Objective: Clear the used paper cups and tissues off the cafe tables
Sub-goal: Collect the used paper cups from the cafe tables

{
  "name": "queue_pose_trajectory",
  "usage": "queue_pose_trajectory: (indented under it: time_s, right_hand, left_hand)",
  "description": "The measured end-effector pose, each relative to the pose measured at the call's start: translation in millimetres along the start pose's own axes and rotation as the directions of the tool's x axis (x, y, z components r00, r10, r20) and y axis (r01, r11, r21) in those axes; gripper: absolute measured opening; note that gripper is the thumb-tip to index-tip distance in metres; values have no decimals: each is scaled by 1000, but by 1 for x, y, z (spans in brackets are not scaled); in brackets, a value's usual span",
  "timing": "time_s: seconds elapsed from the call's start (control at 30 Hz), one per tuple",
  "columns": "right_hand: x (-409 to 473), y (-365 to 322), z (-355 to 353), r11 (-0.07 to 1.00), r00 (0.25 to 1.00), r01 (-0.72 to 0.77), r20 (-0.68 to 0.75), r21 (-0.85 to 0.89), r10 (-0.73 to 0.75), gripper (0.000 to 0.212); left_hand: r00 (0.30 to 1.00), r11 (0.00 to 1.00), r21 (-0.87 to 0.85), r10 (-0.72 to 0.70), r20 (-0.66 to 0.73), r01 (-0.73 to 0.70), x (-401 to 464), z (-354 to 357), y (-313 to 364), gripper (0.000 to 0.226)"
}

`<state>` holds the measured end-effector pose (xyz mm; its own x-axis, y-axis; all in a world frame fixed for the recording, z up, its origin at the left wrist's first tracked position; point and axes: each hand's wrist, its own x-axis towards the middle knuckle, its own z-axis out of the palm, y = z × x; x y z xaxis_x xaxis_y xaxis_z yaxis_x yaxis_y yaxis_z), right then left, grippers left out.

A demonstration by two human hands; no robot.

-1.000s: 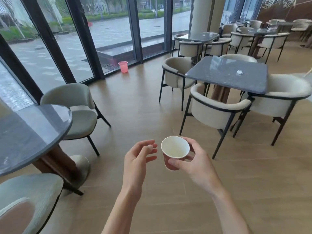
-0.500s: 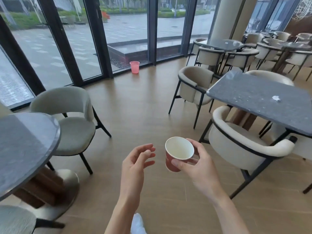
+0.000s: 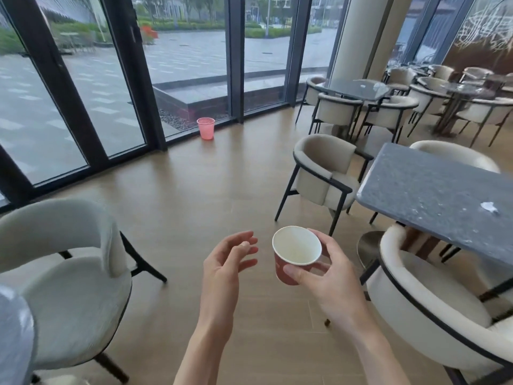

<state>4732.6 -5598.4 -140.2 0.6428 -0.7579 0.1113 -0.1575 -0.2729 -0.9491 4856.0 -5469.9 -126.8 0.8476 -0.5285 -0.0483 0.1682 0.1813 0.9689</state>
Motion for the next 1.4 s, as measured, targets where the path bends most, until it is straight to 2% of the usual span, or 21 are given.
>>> queue_pose_trajectory:
  time_s: [0.33, 0.57, 0.83, 1.0, 1.2, 1.33, 1.4]
  right_hand:
    - [244, 49, 61, 998, 1000, 19, 17, 64, -20, 68]
    - [443, 20, 81, 992, 995, 71, 69, 102, -78, 67]
    - [606, 44, 123, 996, 994, 46, 97, 72, -53, 67]
    - [732, 63, 163, 998, 996, 27, 84, 55, -31, 69]
    - [888, 53, 202, 999, 1000, 20, 7, 40, -20, 66]
    - [967, 48, 201, 999, 998, -2, -70, 43, 5, 66]
    - [1001, 54, 195, 999, 993, -10, -116, 40, 15, 66]
  left_hand:
    - [999, 999, 43, -26, -47, 28, 237, 31, -23, 23]
    - [994, 994, 42, 104, -45, -102, 421, 78, 22, 22]
    - [997, 1000, 0, 27, -72, -27, 588, 93, -3, 22]
    - [999, 1000, 5, -6, -51, 6, 727, 93, -14, 23]
    - [999, 1000, 9, -14, 29, 13, 907, 111, 6, 21]
    - [992, 999, 31, -18, 128, 14, 996, 146, 16, 17]
    - [983, 999, 44, -27, 180, 19, 1033, 165, 13, 25]
